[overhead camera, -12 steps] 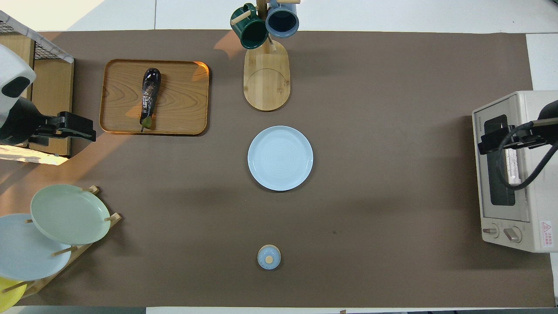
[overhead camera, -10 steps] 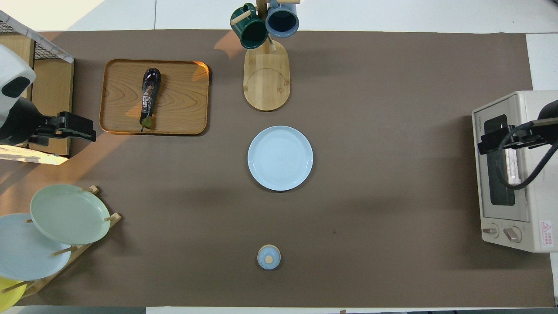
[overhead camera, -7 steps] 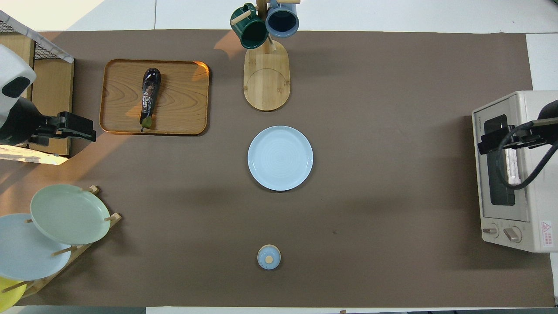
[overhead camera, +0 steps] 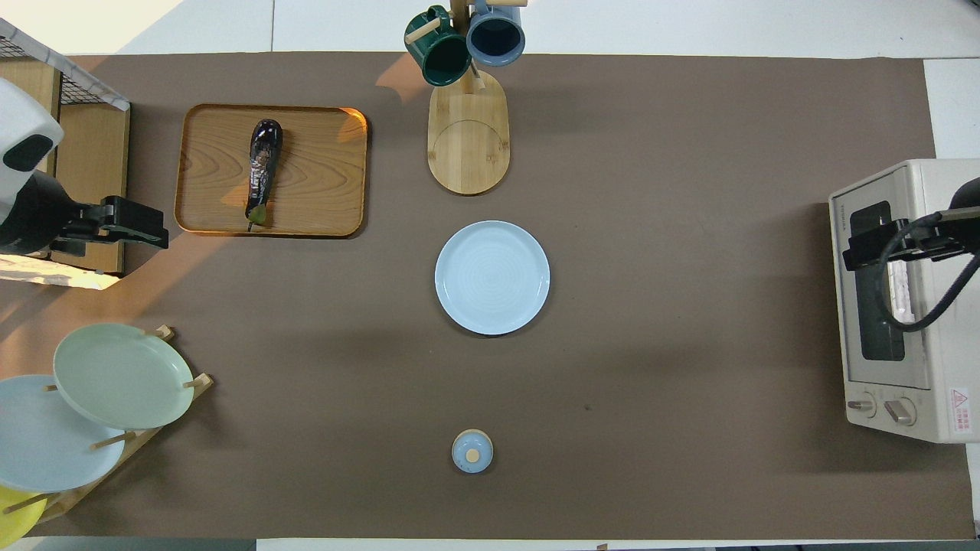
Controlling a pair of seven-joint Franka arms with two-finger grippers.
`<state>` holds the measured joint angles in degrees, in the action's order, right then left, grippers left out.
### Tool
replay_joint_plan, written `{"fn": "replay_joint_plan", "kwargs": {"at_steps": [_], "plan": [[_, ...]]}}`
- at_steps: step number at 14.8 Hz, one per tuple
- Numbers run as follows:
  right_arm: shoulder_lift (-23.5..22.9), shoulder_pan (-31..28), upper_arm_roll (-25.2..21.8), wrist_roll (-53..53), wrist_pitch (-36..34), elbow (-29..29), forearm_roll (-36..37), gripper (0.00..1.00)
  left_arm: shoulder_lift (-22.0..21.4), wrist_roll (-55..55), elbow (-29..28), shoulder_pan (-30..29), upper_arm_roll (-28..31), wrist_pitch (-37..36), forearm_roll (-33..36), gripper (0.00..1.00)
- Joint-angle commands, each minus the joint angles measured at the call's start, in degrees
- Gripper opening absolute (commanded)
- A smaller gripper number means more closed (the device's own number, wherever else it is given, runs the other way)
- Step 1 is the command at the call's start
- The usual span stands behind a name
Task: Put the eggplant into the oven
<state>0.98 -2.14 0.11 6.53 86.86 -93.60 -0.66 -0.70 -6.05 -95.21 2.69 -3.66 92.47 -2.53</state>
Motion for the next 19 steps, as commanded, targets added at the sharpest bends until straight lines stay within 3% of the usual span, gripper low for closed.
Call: {"fn": "replay_joint_plan", "kwargs": {"at_steps": [1, 2, 6, 9, 13, 19], "plan": [[1.4, -0.6, 0.1, -0.3, 2.5, -2.5, 1.0, 0.20, -0.7, 0.0, -0.7, 0.1, 0.0, 0.2, 0.7, 1.00], [1.7, -0.6, 0.1, -0.3, 3.5, -3.4, 1.1, 0.00, -0.5, 0.1, -0.7, 0.1, 0.0, 0.4, 0.7, 1.00], [4.9, 0.0, 0.2, -0.1, 12.2, -11.9, 4.4, 0.00, 0.4, 0.2, -0.5, -0.1, -0.1, 2.3, 0.5, 1.00], [5.4, -0.2, 0.2, -0.8, 15.4, -15.7, 12.7, 0.00, 3.7, 0.3, 0.0, 0.0, -0.1, 5.1, 0.4, 1.00], [4.6, -1.8, 0.1, -1.3, 17.6, -18.4, 17.8, 0.00, 11.8, 0.8, 0.0, 0.1, -0.1, 14.6, 0.6, 1.00], [3.9, -2.8, 0.1, -1.5, 20.6, -21.2, 19.6, 0.00, 25.2, 7.8, 1.9, -0.5, 0.0, 29.9, 1.3, 1.00]]}}
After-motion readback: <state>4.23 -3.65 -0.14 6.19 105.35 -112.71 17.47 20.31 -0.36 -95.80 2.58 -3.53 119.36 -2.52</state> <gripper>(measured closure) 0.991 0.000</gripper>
